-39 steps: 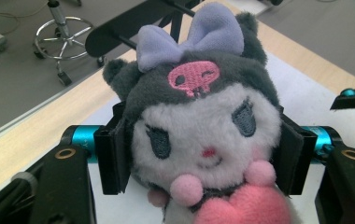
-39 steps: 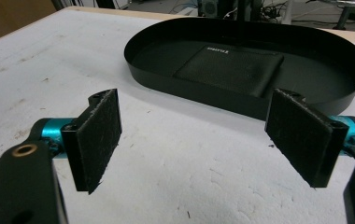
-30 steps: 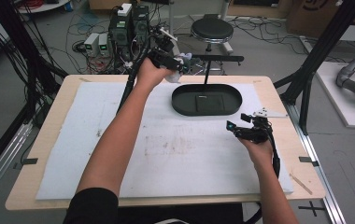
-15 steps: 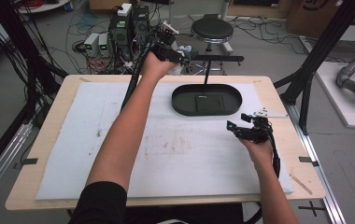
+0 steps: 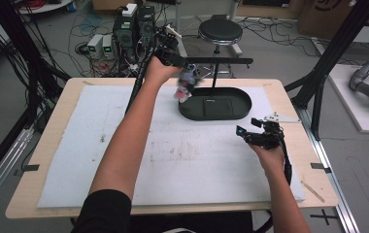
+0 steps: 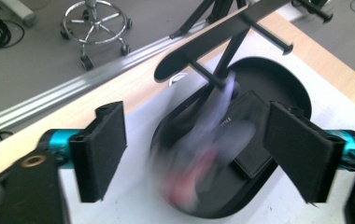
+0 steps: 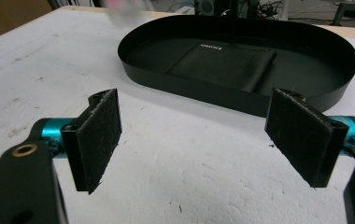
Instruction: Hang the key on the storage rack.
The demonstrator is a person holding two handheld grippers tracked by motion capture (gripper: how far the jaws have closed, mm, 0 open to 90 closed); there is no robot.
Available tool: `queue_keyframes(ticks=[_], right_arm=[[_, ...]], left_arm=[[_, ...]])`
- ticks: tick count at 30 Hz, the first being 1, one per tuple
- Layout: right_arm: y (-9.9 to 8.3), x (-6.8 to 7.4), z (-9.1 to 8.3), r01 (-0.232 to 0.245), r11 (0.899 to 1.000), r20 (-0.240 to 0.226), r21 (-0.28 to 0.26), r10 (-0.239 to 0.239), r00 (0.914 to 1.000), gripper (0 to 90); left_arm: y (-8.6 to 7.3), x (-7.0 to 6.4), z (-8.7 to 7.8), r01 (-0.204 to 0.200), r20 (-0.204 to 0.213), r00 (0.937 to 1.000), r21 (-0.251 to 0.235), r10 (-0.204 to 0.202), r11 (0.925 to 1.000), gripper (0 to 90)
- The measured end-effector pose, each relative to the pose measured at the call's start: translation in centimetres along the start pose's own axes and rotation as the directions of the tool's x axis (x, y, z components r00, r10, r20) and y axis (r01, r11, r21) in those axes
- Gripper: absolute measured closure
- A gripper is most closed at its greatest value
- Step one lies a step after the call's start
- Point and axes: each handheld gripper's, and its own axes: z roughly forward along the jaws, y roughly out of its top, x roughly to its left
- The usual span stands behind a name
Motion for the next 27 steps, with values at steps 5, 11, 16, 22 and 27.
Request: queue_keyframes(ticks=[5, 11, 16, 22, 27], right_arm=[[0.0, 0.0, 0.0, -0.001, 1.0, 0.0, 0.004, 0.001, 1.0, 19.0], [0.0, 0.1, 0.0, 0.004, 1.0, -0.001, 0.004, -0.004, 1.0, 19.0], [0.0, 0.0, 0.2, 0.001, 1.0, -0.003, 0.008, -0.001, 1.0, 19.0], [0.0, 0.3, 0.2, 0.015, 1.0, 0.003, 0.016, -0.015, 0.9999, 19.0], [-0.1, 0.3, 0.3, 0.016, 1.0, 0.01, 0.023, -0.016, 0.9998, 19.0]], left_arm=[[-0.5, 0.3, -0.1, 0.0, -0.001, 1.0, 0.014, 0.0, 0.9999, 19.4], [-1.7, 0.7, -0.7, 0.008, -0.002, 1.0, 0.014, -0.008, 0.9999, 19.3], [-3.5, 0.3, -2.1, -0.019, 0.022, 0.9996, 0.014, 0.019, 0.9997, 17.8], [-6.1, -0.3, -4.2, -0.032, 0.049, 0.9983, -0.009, 0.033, 0.9994, 17.8], [-8.2, -0.8, -6.0, -0.054, 0.038, 0.9977, -0.041, 0.056, 0.9977, 17.7]])
